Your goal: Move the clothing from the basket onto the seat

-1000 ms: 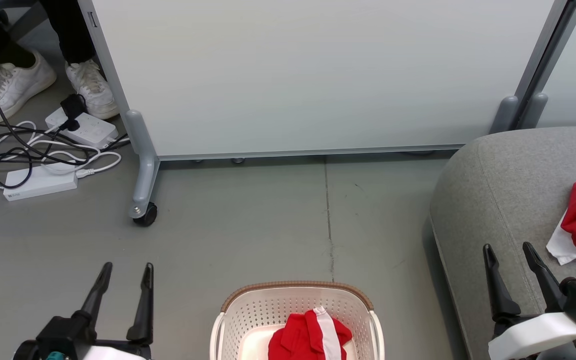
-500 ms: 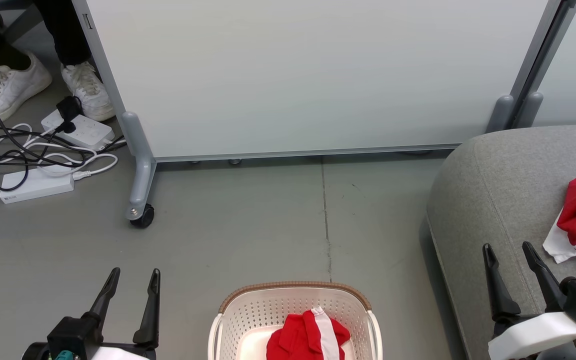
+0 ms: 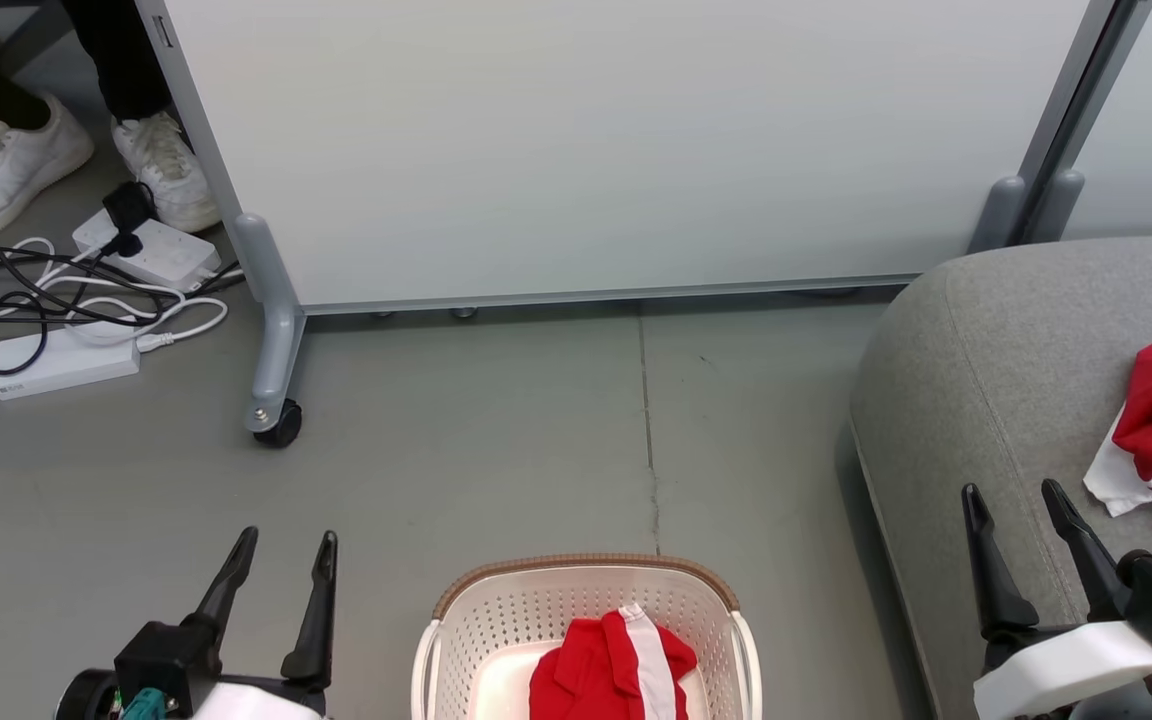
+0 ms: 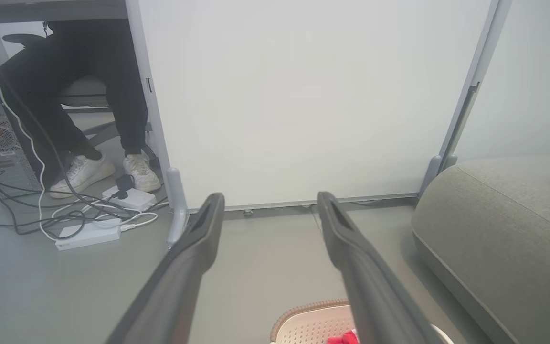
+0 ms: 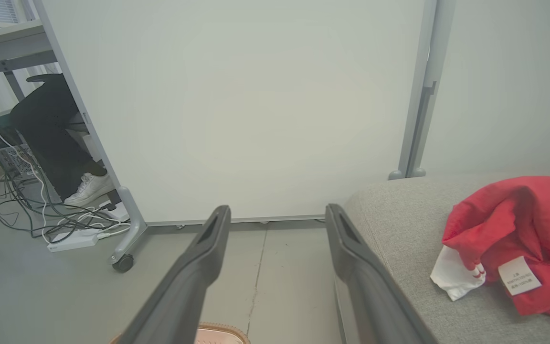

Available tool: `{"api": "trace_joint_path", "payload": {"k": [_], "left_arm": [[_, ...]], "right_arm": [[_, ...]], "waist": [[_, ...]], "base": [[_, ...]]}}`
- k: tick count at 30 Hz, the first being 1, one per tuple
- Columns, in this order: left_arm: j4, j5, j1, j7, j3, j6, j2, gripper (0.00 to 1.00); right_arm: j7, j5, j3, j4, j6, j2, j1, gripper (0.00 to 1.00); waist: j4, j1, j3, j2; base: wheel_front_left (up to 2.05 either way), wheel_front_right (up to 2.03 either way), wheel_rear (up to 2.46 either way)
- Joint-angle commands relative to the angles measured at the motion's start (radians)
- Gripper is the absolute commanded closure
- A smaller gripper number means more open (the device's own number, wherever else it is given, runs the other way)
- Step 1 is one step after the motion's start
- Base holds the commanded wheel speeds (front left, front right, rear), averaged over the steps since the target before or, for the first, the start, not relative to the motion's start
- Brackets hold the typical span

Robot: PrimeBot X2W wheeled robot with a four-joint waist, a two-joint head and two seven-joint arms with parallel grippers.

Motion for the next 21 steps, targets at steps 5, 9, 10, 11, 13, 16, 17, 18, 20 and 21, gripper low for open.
{"api": "trace_joint_path", "payload": {"k": [5, 9, 10, 11, 13, 16, 17, 18, 20, 21], "left_arm": [[0.015, 0.018, -0.061, -0.003, -0.003, -0.021, 0.003, 0.0], [0.029, 0.029, -0.132, -0.003, -0.007, -0.044, 0.002, 0.0], [0.036, 0.033, -0.151, -0.003, -0.008, -0.051, 0.001, 0.0], [0.042, 0.036, -0.176, -0.003, -0.01, -0.06, -0.001, 0.0], [0.063, 0.044, -0.218, -0.003, -0.015, -0.074, -0.007, 0.0], [0.101, 0.058, -0.27, -0.003, -0.028, -0.095, -0.016, 0.0], [0.118, 0.064, -0.289, -0.003, -0.036, -0.104, -0.018, 0.0], [0.13, 0.067, -0.31, -0.003, -0.042, -0.113, -0.021, 0.0], [0.164, 0.081, -0.345, -0.003, -0.06, -0.127, -0.023, 0.0], [0.179, 0.082, -0.36, -0.003, -0.066, -0.133, -0.027, 0.0]], "right_arm": [[0.013, -0.003, 0.013, -0.027, 0.002, -0.006, -0.019, 0.0], [0.015, -0.009, 0.018, -0.065, 0.002, -0.006, -0.04, 0.0], [0.015, -0.011, 0.02, -0.077, 0.002, -0.006, -0.047, 0.0], [0.014, -0.012, 0.02, -0.086, 0.002, -0.006, -0.056, 0.0], [0.011, -0.014, 0.025, -0.106, 0.002, -0.006, -0.073, 0.0], [0.005, -0.013, 0.038, -0.129, 0.002, -0.006, -0.099, 0.0], [0.002, -0.013, 0.04, -0.137, 0.002, -0.006, -0.109, 0.0], [-0.002, -0.013, 0.041, -0.145, 0.002, -0.006, -0.119, 0.0], [-0.008, -0.013, 0.044, -0.16, 0.002, -0.006, -0.139, 0.0], [-0.011, -0.013, 0.047, -0.169, 0.002, -0.005, -0.146, 0.0]], "waist": [[-0.024, 0.0, 0.047, 0.0], [-0.045, 0.0, 0.122, 0.0], [-0.052, 0.0, 0.144, 0.0], [-0.058, 0.0, 0.164, 0.0], [-0.073, 0.0, 0.207, 0.0], [-0.101, 0.0, 0.274, 0.0], [-0.111, 0.0, 0.297, 0.0], [-0.119, 0.0, 0.321, 0.0], [-0.137, 0.0, 0.37, 0.0], [-0.146, 0.0, 0.394, 0.0]], "base": [[0.0, 0.0, 0.0], [0.0, 0.0, 0.0], [0.0, 0.0, 0.0], [0.0, 0.0, 0.0], [0.0, 0.0, 0.0], [0.0, 0.0, 0.0], [0.0, 0.0, 0.0], [0.0, 0.0, 0.0], [0.0, 0.0, 0.0], [0.0, 0.0, 0.0]]}}
